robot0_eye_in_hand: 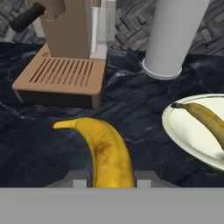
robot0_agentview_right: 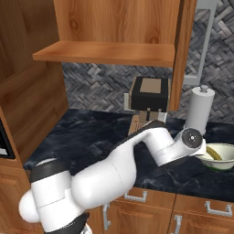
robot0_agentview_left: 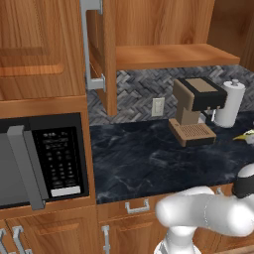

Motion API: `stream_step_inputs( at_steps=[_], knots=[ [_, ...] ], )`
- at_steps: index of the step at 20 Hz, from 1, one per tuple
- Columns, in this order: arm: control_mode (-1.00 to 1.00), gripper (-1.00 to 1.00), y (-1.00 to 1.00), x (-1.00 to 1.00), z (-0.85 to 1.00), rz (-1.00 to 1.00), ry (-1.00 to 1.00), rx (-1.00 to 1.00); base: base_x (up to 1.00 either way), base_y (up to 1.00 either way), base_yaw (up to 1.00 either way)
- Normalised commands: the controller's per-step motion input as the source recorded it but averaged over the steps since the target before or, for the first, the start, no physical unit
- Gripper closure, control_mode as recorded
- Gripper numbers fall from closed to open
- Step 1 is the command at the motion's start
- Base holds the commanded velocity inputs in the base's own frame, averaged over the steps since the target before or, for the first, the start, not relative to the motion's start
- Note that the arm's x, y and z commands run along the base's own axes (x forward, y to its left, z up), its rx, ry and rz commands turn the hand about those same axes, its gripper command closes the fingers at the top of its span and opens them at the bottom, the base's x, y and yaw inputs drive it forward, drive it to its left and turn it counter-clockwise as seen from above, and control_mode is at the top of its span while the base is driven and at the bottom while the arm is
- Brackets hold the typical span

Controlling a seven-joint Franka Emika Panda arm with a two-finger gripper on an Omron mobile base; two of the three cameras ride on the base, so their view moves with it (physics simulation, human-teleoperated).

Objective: Pick the bananas from the cabinet and place them in one bowl. Pick the garlic from the sink and place it in the other bowl.

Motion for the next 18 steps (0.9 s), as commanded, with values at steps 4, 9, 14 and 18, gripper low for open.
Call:
stream_step_inputs(
  at_steps=[4,9,14,18],
  knots=[
    [-1.0,1.0,-0.32,0.24,-0.01,0.0,0.0,0.0,0.0,0.0,0.0],
    [-1.0,1.0,-0.36,0.24,-0.03,-0.06,0.0,0.0,0.0,0.0,0.0],
    [-1.0,1.0,-0.37,0.18,-0.09,-0.08,0.0,0.0,0.0,0.0,0.0],
    [-1.0,1.0,-0.39,0.12,-0.13,-0.06,0.0,0.0,0.0,0.0,0.0]
  ],
)
